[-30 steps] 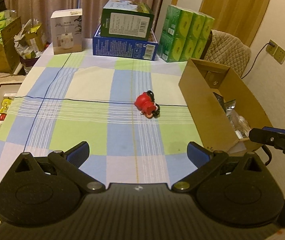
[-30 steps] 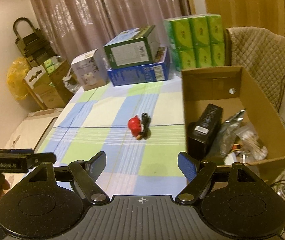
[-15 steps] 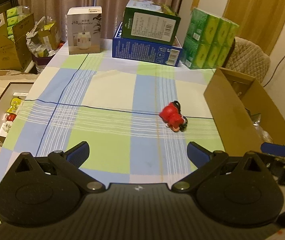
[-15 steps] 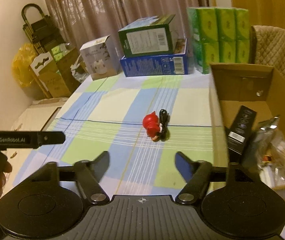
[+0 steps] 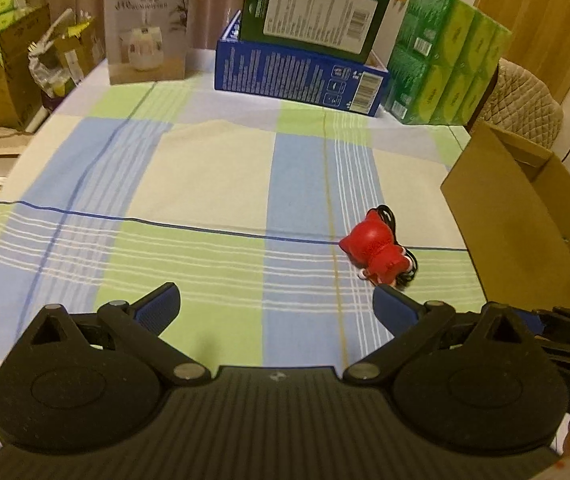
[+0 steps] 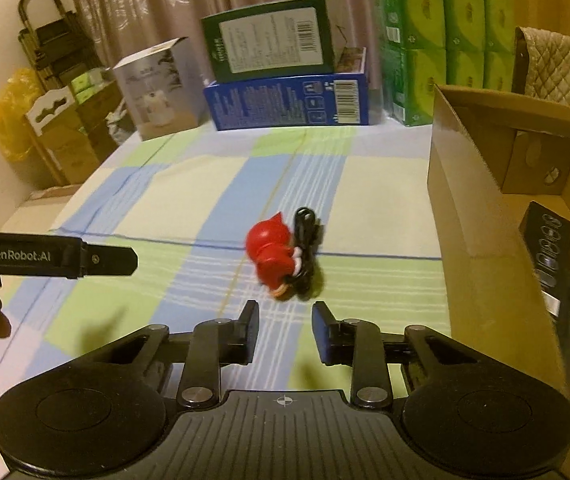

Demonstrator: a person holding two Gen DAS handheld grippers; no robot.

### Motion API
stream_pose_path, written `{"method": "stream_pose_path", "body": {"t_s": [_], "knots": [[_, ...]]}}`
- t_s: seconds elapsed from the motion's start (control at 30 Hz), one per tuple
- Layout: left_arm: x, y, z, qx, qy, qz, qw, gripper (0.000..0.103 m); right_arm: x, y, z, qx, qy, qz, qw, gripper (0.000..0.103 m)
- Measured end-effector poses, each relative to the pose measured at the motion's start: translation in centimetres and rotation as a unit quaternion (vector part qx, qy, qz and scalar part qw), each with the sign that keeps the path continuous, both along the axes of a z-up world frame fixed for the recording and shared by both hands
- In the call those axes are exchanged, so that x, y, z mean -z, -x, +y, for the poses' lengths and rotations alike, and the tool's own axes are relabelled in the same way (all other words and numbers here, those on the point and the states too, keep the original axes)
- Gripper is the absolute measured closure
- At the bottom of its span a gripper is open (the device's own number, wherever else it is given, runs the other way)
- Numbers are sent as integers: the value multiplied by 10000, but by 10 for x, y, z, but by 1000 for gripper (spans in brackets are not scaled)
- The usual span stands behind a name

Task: Organize objects
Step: 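Move the left tool to the red figurine while the right tool approaches the black cable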

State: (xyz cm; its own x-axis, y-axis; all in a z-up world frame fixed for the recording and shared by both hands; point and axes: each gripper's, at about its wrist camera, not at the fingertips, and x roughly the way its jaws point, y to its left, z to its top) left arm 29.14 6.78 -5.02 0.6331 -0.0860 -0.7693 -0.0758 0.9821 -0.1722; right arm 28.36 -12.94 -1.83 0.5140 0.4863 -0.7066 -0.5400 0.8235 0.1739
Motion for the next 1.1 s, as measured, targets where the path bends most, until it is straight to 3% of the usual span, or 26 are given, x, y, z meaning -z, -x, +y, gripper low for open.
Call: {"method": "stream_pose_path", "body": {"t_s": [0.17, 0.47, 0.7, 1.0, 1.1], "knots": [[21, -23, -1, -8, 55, 51, 10000, 8, 17, -22, 6, 95, 47, -74, 9999, 81], [31, -43, -5, 180, 49, 48, 9998, 8, 38, -54, 22, 277, 71, -152, 9995, 80], [32, -47, 6, 91, 161, 18, 9998, 8, 47, -58, 42, -122, 53, -37, 9999, 80], [35, -50, 16, 5, 320, 20, 9995, 8, 55, -71, 44, -6, -34, 61, 10000, 80], [35, -50, 14, 62, 346, 20, 9994, 8, 54, -70, 47, -135, -1, 66, 9999, 85]]}}
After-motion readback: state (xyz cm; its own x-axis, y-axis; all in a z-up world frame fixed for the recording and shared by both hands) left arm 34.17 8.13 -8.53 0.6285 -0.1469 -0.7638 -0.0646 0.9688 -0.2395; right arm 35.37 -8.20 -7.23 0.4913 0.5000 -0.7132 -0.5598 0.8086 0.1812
